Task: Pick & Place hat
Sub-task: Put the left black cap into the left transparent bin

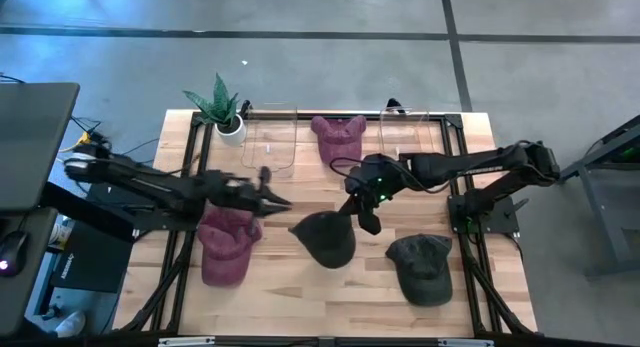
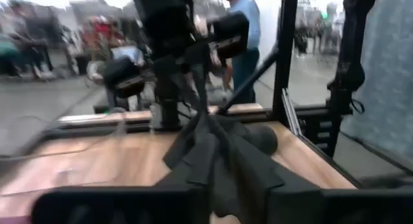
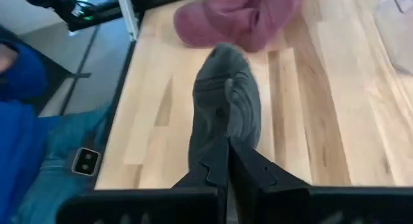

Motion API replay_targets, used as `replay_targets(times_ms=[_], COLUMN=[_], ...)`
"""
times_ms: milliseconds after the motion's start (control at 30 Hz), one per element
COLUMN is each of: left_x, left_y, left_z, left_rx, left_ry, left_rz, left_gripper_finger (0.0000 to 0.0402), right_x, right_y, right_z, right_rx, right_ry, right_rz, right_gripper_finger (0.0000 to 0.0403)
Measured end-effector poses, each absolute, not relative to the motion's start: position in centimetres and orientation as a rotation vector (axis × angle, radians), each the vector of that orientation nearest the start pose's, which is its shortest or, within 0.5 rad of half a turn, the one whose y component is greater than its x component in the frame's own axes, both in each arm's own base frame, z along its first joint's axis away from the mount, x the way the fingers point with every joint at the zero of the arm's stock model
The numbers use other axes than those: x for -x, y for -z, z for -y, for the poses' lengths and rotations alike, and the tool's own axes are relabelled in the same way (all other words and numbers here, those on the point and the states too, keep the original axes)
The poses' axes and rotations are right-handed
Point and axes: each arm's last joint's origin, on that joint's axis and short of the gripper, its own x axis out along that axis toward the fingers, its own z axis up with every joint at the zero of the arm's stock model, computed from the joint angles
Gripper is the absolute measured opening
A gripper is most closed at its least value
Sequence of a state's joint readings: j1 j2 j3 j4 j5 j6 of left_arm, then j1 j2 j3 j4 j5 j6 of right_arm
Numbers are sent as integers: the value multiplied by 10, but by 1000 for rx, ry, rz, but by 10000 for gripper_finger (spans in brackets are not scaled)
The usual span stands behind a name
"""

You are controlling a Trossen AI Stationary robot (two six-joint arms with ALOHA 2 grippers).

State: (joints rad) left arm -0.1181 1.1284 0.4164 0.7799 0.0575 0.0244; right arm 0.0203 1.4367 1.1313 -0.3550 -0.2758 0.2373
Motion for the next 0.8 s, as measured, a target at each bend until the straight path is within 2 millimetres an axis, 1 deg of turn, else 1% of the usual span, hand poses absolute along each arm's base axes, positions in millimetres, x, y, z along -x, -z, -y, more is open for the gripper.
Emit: replay_targets(times_ms=[67, 167, 233, 333, 400, 433, 500, 600, 700, 800], left_x=[-251, -281, -300, -315, -326, -331, -331, -336, -333, -334], left_y=[-239, -240, -244, -245, -249, -250, -245, -241, -234, -233], left_z=[32, 35, 36, 34, 35, 36, 36, 39, 41, 47], left_rx=[-25, -12, -12, 5, 23, 27, 25, 59, 90, 130], left_ry=[182, 172, 126, 2, -33, -34, -31, 46, 133, 261], left_rz=[1, -198, -332, -557, -606, -611, -676, -681, -714, -645], left_gripper_finger=[110, 185, 233, 293, 320, 329, 340, 341, 324, 288], right_x=[-313, -313, -313, -313, -313, -313, -313, -313, -313, -313], right_y=[-289, -289, -290, -290, -291, -291, -291, -291, -291, -291], right_z=[-15, -16, -17, -18, -19, -19, -20, -22, -24, -27], right_rx=[-286, -250, -237, -216, -202, -199, -196, -192, -185, -179], right_ry=[-186, -174, -179, -191, -199, -200, -204, -211, -218, -228], right_rz=[-689, -681, -673, -664, -659, -657, -653, -651, -654, -658], right_gripper_finger=[2, 1, 1, 1, 1, 1, 1, 1, 1, 1])
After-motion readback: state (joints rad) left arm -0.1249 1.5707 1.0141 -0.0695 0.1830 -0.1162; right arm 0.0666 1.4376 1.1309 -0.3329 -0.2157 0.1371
